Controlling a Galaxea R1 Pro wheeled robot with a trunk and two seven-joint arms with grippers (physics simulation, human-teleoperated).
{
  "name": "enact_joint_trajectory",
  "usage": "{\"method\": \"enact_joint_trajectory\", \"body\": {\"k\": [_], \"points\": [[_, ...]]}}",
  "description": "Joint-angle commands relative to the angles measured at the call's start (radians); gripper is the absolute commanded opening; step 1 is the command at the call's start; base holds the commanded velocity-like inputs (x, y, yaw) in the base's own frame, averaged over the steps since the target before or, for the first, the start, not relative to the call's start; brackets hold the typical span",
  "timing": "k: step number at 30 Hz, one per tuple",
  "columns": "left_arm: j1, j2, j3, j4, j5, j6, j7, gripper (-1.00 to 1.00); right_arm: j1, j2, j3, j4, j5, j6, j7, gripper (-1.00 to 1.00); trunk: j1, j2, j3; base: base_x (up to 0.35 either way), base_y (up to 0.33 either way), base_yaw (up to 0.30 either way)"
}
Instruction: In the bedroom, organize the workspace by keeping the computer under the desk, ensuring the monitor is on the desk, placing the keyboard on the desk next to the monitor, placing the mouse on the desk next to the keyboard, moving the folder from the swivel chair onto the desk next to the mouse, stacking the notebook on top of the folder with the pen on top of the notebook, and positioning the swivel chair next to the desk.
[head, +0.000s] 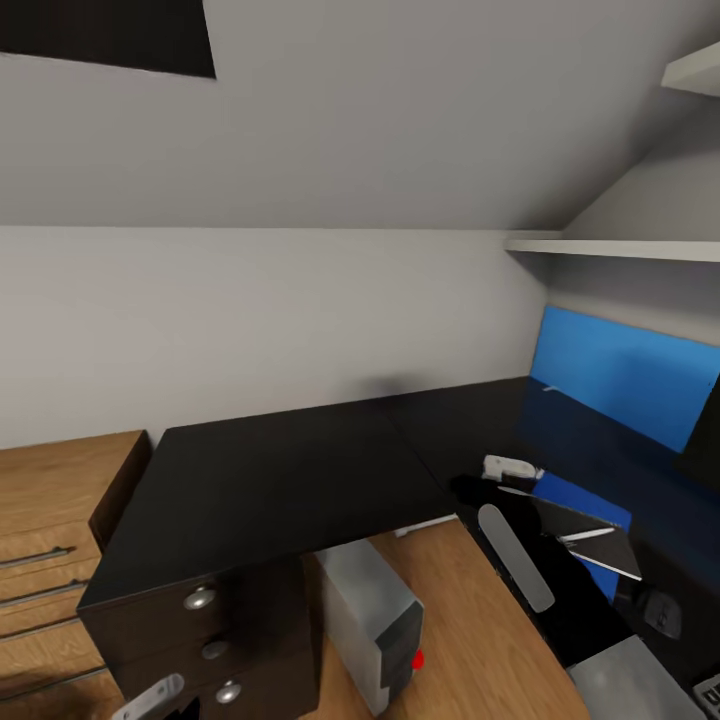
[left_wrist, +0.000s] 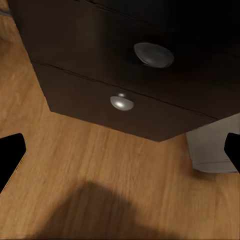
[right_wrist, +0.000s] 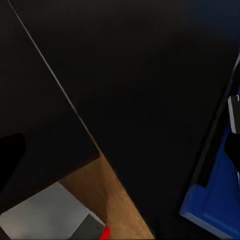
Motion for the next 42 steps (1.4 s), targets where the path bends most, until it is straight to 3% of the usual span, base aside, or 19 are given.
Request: {"method": "enact_joint_trajectory", "body": {"k": [1, 6, 7, 27, 34, 42], "points": [[0.000, 0.000, -0.001, -0.001, 0.010, 0.003, 0.006, 1.00, -0.001, 0.000, 0.003, -0.001, -0.009, 0.002, -0.010, 1.00, 0.000, -0.001, -0.001, 0.000, 0.000, 0.267], [0.000, 0.000, -0.001, 0.004, 0.008, 0.000, 0.005, 1.00, 0.000, 0.002, 0.036, 0.005, -0.011, 0.001, -0.007, 1.00, 0.000, -0.001, -0.002, -0.041, 0.010, 0.115], [0.000, 0.000, -0.002, 0.006, 0.007, 0.000, 0.005, 1.00, 0.000, 0.002, 0.073, 0.006, -0.011, 0.001, -0.003, 1.00, 0.000, -0.001, -0.003, -0.268, 0.098, 0.013], [0.000, 0.001, -0.001, 0.006, 0.009, 0.002, 0.005, 1.00, 0.001, 0.003, 0.099, 0.005, -0.015, -0.001, -0.001, 1.00, 0.000, -0.001, -0.003, -0.301, 0.166, 0.002], [0.000, 0.002, -0.001, 0.007, 0.009, 0.004, 0.005, 1.00, 0.001, 0.003, 0.157, 0.008, -0.016, -0.002, 0.003, 1.00, 0.000, -0.001, -0.003, -0.314, 0.102, 0.000], [0.000, 0.002, -0.003, 0.009, 0.009, 0.005, 0.006, 1.00, 0.001, 0.004, 0.168, 0.027, -0.014, -0.015, 0.004, 1.00, 0.000, -0.001, -0.003, -0.308, -0.111, 0.000]]}}
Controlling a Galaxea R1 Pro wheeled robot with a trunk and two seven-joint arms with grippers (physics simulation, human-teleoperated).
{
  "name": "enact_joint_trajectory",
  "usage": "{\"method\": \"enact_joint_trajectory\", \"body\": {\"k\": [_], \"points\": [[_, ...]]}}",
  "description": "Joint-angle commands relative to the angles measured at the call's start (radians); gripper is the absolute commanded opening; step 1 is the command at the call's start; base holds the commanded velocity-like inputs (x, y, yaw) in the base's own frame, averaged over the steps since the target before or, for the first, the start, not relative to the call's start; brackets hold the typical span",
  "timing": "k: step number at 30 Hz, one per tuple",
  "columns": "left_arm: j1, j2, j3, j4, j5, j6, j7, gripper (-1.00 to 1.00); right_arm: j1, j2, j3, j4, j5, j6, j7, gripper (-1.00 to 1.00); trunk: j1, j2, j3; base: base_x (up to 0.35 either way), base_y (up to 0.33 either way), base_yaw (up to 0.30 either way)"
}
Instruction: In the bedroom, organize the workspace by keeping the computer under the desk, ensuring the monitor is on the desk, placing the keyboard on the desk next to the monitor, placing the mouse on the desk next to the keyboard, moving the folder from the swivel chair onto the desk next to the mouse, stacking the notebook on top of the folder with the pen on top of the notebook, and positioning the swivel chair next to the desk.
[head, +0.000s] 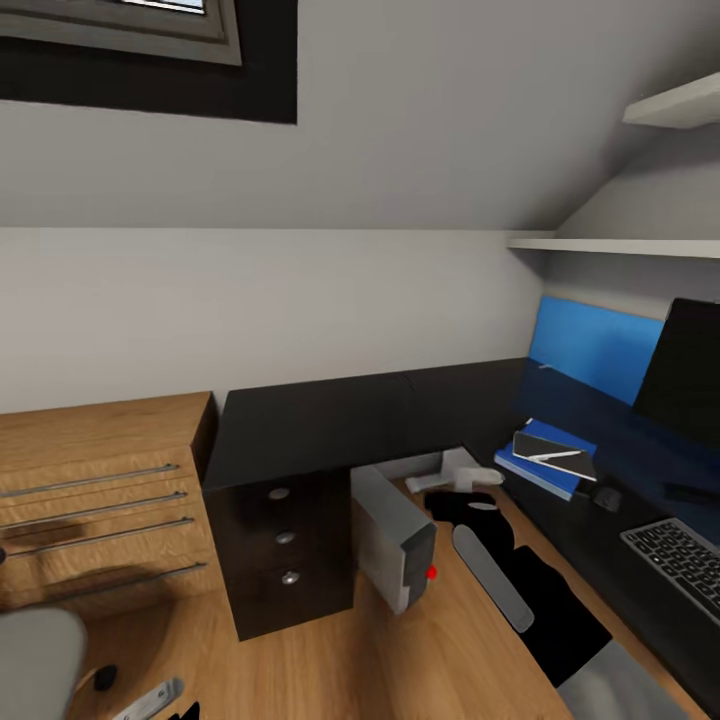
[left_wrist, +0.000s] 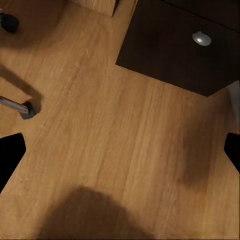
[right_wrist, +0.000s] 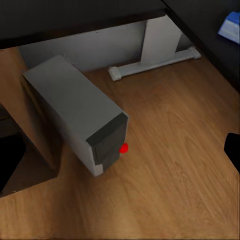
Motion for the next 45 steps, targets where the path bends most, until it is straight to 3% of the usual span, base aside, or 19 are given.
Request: {"method": "enact_joint_trajectory", "body": {"k": [1, 4, 5, 8, 9, 12, 13, 17, 18, 22, 27, 28, 29, 32, 34, 38, 39, 45], "points": [[0.000, 0.000, -0.001, -0.001, 0.010, 0.003, 0.007, 1.00, -0.001, -0.001, 0.004, 0.002, -0.008, -0.002, -0.010, 1.00, 0.000, -0.001, -0.001, -0.231, -0.239, 0.000], [0.000, 0.001, 0.000, 0.003, 0.010, 0.003, 0.007, 1.00, -0.001, 0.004, 0.016, 0.013, -0.008, -0.018, -0.010, 1.00, 0.000, -0.001, -0.001, -0.195, -0.261, 0.000], [0.000, 0.001, 0.000, 0.006, 0.009, 0.004, 0.006, 1.00, -0.001, 0.031, 0.050, 0.025, -0.005, -0.060, -0.011, 1.00, 0.000, -0.001, -0.001, -0.066, -0.101, 0.000], [0.000, 0.002, 0.000, 0.006, 0.007, 0.004, 0.006, 1.00, 0.004, 0.042, 0.083, 0.060, -0.004, -0.088, -0.011, 1.00, 0.000, -0.001, -0.001, -0.038, -0.058, 0.000], [0.000, 0.002, 0.002, 0.007, 0.006, 0.004, 0.006, 1.00, 0.022, 0.047, 0.142, 0.127, -0.001, -0.128, -0.010, 1.00, -0.004, 0.006, 0.002, -0.011, -0.017, 0.000], [0.000, 0.002, 0.003, 0.007, 0.006, 0.003, 0.006, 1.00, 0.031, 0.047, 0.199, 0.169, 0.002, -0.179, -0.010, 1.00, -0.016, 0.027, 0.012, -0.007, -0.011, 0.000], [0.000, 0.001, 0.002, 0.007, 0.006, 0.003, 0.007, 1.00, 0.035, 0.047, 0.238, 0.193, 0.002, -0.221, -0.011, 1.00, -0.020, 0.034, 0.015, -0.004, -0.006, 0.000], [0.000, 0.001, 0.001, 0.007, 0.005, 0.002, 0.008, 1.00, 0.044, 0.047, 0.311, 0.255, 0.003, -0.305, -0.011, 1.00, -0.035, 0.062, 0.027, -0.002, -0.003, 0.000], [0.000, 0.001, 0.001, 0.007, 0.005, 0.002, 0.009, 1.00, 0.047, 0.048, 0.345, 0.292, 0.003, -0.344, -0.011, 1.00, -0.039, 0.069, 0.030, -0.001, -0.001, 0.000], [0.000, 0.001, 0.001, 0.007, 0.005, 0.001, 0.010, 1.00, 0.052, 0.051, 0.417, 0.401, 0.002, -0.452, -0.010, 1.00, -0.054, 0.097, 0.043, 0.000, 0.000, 0.000], [0.000, 0.001, 0.001, 0.008, 0.008, -0.001, 0.011, 1.00, 0.056, 0.055, 0.452, 0.516, 0.000, -0.574, -0.007, 1.00, -0.073, 0.132, 0.059, 0.000, 0.000, 0.000], [0.000, 0.000, 0.000, 0.058, 0.009, -0.003, 0.011, 1.00, 0.076, 0.069, 0.466, 0.650, 0.000, -0.678, 0.036, 1.00, -0.077, 0.139, 0.062, 0.000, 0.000, 0.000], [0.000, 0.000, 0.001, 0.104, 0.007, -0.004, 0.012, 1.00, 0.084, 0.076, 0.469, 0.724, 0.001, -0.720, 0.081, 1.00, -0.081, 0.146, 0.065, 0.000, 0.000, 0.000], [0.000, 0.000, 0.001, 0.144, 0.006, -0.012, 0.012, 1.00, 0.088, 0.085, 0.471, 0.798, 0.001, -0.762, 0.132, 1.00, -0.092, 0.167, 0.074, 0.000, 0.000, 0.000], [0.000, 0.000, 0.001, 0.197, 0.005, -0.059, 0.011, 1.00, 0.091, 0.107, 0.471, 0.906, 0.002, -0.824, 0.198, 1.00, -0.100, 0.181, 0.081, 0.000, 0.000, 0.000], [0.000, 0.000, -0.002, 0.274, 0.006, -0.153, 0.009, 1.00, 0.092, 0.125, 0.471, 1.014, 0.002, -0.891, 0.248, 1.00, -0.115, 0.209, 0.093, 0.000, 0.000, 0.000], [0.000, 0.001, -0.016, 0.406, 0.000, -0.282, 0.009, 1.00, 0.094, 0.137, 0.470, 1.128, -0.002, -0.991, 0.282, 1.00, -0.119, 0.216, 0.096, 0.000, 0.000, 0.000], [0.000, -0.001, -0.018, 0.445, -0.045, -0.320, 0.009, 1.00, 0.101, 0.138, 0.468, 1.204, -0.004, -1.060, 0.313, 1.00, -0.142, 0.258, 0.115, 0.000, 0.000, 0.000]]}}
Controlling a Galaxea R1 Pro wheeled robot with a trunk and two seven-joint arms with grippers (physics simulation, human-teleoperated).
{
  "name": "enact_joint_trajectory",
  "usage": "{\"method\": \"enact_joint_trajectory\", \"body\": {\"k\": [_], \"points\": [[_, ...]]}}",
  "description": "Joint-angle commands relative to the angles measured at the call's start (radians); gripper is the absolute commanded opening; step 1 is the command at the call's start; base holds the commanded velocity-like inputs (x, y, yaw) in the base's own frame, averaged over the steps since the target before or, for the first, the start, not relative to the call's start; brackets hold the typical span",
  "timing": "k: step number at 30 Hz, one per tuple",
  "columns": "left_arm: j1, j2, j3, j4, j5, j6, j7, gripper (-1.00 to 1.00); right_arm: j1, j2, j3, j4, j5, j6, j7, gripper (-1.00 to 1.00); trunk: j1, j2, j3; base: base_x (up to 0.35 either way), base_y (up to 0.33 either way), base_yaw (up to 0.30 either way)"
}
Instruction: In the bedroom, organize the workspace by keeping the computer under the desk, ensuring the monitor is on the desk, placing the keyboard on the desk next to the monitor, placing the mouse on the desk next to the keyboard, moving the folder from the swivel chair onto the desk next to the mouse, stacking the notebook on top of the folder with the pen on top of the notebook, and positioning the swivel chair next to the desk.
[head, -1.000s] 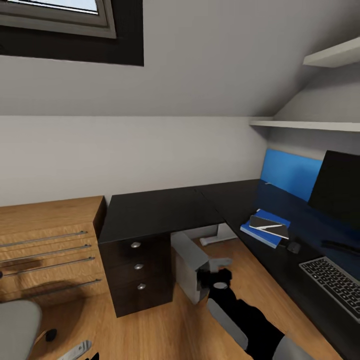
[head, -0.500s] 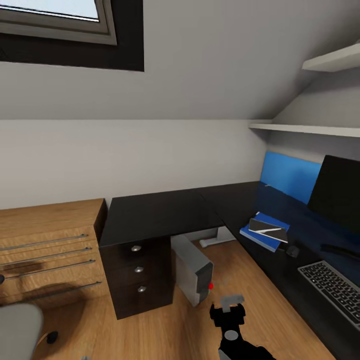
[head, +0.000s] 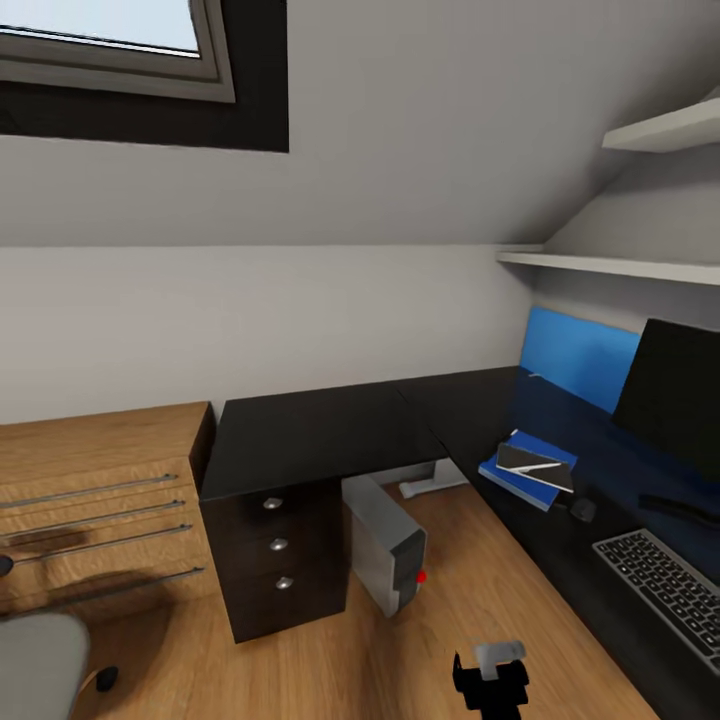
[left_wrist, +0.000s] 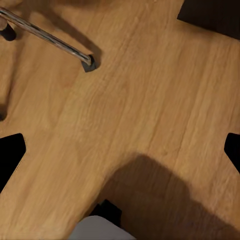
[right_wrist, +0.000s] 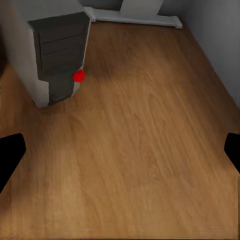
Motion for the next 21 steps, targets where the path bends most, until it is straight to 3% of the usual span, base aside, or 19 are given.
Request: {"method": "enact_joint_trajectory", "body": {"k": [1, 2, 7, 17, 21], "points": [[0.000, 0.001, -0.001, 0.000, 0.002, -0.001, 0.004, 1.00, 0.001, 0.000, 0.009, 0.009, -0.008, -0.008, 0.005, 1.00, -0.004, 0.007, 0.002, 0.000, 0.000, 0.000], [0.000, 0.002, -0.001, 0.093, -0.023, -0.057, 0.004, 1.00, 0.017, -0.001, 0.007, 0.050, -0.011, -0.030, 0.091, 1.00, -0.008, 0.014, 0.005, -0.214, -0.174, 0.222], [0.000, 0.002, -0.001, 0.118, -0.026, -0.113, 0.004, 1.00, 0.025, -0.005, 0.006, 0.091, -0.012, -0.034, 0.098, 1.00, -0.027, 0.049, 0.017, -0.235, -0.161, 0.209], [0.000, 0.002, -0.001, 0.131, -0.025, -0.117, 0.004, 1.00, 0.051, 0.005, 0.010, 0.095, -0.010, -0.037, 0.108, 1.00, -0.065, 0.119, 0.047, -0.056, -0.024, 0.031], [0.000, 0.003, -0.001, 0.138, -0.025, -0.119, 0.004, 1.00, 0.057, 0.006, 0.010, 0.094, -0.010, -0.052, 0.146, 1.00, -0.081, 0.147, 0.059, -0.213, -0.001, 0.004]]}}
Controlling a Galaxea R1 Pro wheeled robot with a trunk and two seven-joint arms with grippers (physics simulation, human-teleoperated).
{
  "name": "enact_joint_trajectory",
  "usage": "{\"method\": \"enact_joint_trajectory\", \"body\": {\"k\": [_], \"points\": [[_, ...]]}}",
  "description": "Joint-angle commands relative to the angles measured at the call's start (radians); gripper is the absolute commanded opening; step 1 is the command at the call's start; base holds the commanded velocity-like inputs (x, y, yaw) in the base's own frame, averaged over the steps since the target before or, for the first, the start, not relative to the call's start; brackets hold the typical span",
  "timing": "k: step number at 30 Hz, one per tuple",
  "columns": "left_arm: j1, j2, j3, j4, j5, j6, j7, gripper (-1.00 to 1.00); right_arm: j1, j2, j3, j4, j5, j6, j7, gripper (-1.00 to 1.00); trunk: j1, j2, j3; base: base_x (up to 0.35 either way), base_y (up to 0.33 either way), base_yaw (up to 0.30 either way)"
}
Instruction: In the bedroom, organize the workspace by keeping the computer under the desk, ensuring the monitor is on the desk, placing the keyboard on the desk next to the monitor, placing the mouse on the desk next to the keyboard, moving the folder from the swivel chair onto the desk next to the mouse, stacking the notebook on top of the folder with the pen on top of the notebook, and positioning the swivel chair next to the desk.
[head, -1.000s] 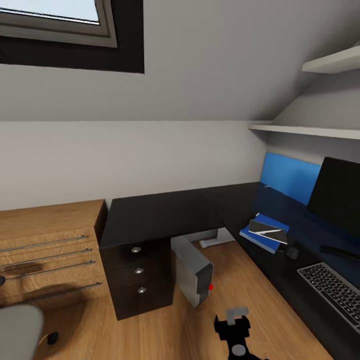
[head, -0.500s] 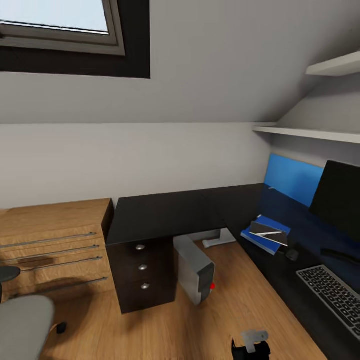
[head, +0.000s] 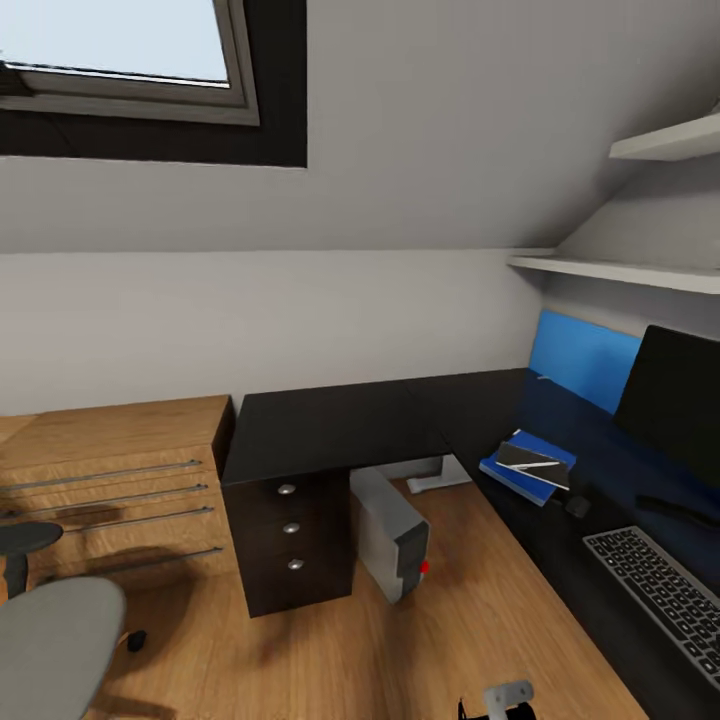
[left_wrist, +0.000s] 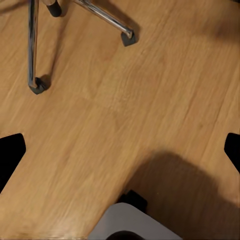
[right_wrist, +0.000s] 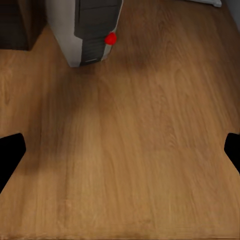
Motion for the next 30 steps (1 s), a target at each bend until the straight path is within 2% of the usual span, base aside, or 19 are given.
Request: {"method": "enact_joint_trajectory", "body": {"k": [1, 7, 15, 20, 26, 29, 30], "points": [[0.000, 0.000, -0.003, -0.001, 0.011, -0.004, 0.002, 1.00, 0.000, 0.000, 0.008, 0.000, -0.005, -0.002, -0.002, 1.00, -0.004, 0.007, 0.002, -0.301, 0.000, 0.023], [0.000, 0.001, -0.003, 0.008, 0.012, -0.004, 0.002, 1.00, 0.000, -0.001, 0.007, 0.000, -0.006, -0.004, 0.005, 1.00, -0.027, 0.049, 0.016, -0.286, 0.000, 0.071], [0.000, 0.001, -0.003, 0.071, 0.010, -0.032, 0.003, 1.00, 0.001, 0.000, 0.008, 0.000, -0.006, -0.005, 0.007, 1.00, -0.058, 0.105, 0.030, -0.151, 0.000, 0.087], [0.000, 0.001, -0.004, 0.134, 0.009, -0.088, 0.003, 1.00, 0.001, 0.000, 0.008, 0.000, -0.006, -0.005, 0.007, 1.00, -0.077, 0.140, 0.038, -0.029, 0.000, 0.086], [0.000, 0.002, -0.004, 0.209, 0.010, -0.111, 0.003, 1.00, 0.002, -0.004, 0.007, 0.003, -0.004, -0.012, 0.007, 1.00, -0.100, 0.182, 0.048, -0.009, 0.000, 0.084], [0.000, 0.004, -0.004, 0.250, 0.010, -0.116, 0.002, 1.00, 0.013, -0.007, 0.006, 0.006, -0.003, -0.039, 0.007, 1.00, -0.112, 0.203, 0.053, -0.003, 0.000, 0.083], [0.000, 0.009, -0.004, 0.277, 0.010, -0.118, 0.002, 1.00, 0.028, -0.008, 0.005, 0.007, -0.002, -0.073, 0.006, 1.00, -0.116, 0.210, 0.054, -0.002, 0.000, 0.082]]}}
